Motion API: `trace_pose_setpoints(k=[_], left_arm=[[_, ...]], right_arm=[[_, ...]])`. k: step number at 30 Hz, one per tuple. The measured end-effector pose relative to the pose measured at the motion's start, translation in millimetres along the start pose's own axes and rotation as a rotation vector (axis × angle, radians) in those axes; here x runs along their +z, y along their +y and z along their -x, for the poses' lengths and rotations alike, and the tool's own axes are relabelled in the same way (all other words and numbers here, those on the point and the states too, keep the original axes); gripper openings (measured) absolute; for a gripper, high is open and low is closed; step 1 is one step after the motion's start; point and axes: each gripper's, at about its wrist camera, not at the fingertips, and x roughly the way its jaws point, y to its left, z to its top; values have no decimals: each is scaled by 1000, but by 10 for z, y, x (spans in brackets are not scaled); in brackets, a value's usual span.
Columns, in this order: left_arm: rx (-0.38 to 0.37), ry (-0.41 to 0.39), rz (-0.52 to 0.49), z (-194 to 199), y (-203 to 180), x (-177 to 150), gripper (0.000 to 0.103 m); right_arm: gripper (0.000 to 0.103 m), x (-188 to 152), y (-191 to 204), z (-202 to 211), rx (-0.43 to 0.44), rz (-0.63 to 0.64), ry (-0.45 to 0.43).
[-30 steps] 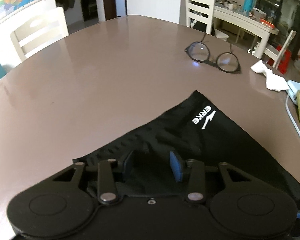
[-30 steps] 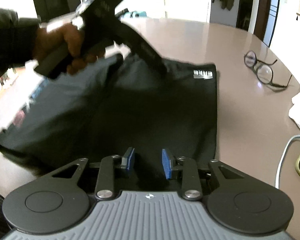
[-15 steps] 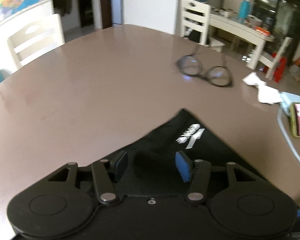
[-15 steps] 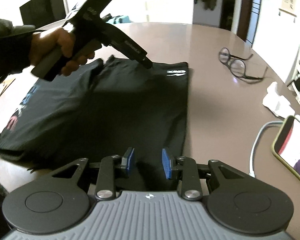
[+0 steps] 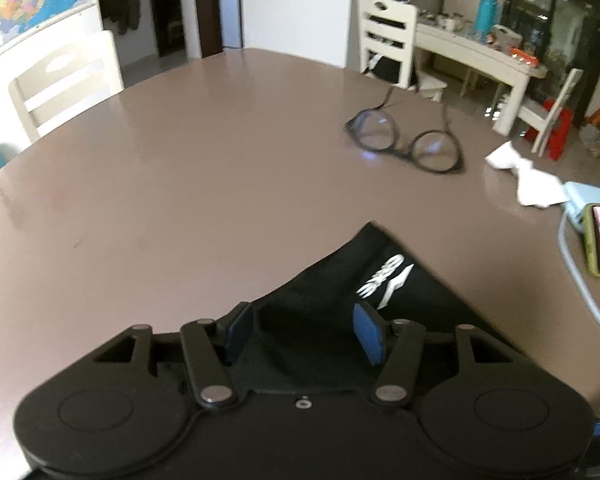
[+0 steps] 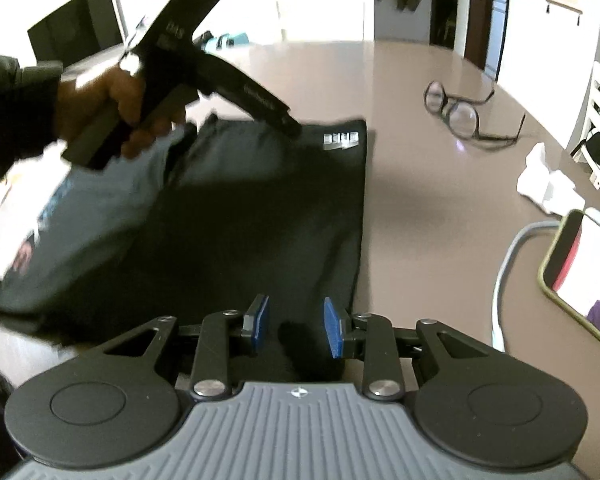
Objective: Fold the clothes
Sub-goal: 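Regrip and smooth the waistband corner with the left gripper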
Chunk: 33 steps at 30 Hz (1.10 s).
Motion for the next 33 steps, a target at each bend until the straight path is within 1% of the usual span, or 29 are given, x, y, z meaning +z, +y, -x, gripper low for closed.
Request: trace_pose_setpoints(k=[1,2,4,8,13,15,17,19,22,25,27,29,31,33], left_arm=[[-9,-3,-10,-14,-50,17,54],[-15,-2,-19,-39,-100,26,54],[-14,6,-37,-112,-171,30,54],[-10,17,-47,-216,-211,31,55],[-16,15,-61,-227,-203,34,55],[-17,18,-61,-224,-193,40,55],[-17,18,-63,-210,-200,50,56],[-17,-3,-77,-173,-233,94,58],[-2,0,-95,-195,-277,124,58],[8,13,-103,-245,-286,121,58],[14,20,-96,-276,-263,111,60],[19,17,-86,-278,-228,102,63],[28,17,-78,-267,-186,98,64],[32,15,-68,-239,-143,90,64]], right_arm=[[18,18,14,-37,-6,1,-3],[17,38,21,-80,-11,1,-1],[17,66,26,-176,-21,-2,11],[17,54,44,-176,-26,40,38],[17,-64,74,-14,15,67,96],[18,-86,103,63,30,90,104],[18,-71,113,100,31,91,97],[18,-11,93,90,9,67,48],[18,74,49,-54,-31,27,21],[17,104,48,-193,-26,28,30],[17,92,105,-240,-15,57,44],[17,86,167,-215,28,85,61],[17,67,243,-167,105,108,83],[17,53,284,-133,133,121,77]])
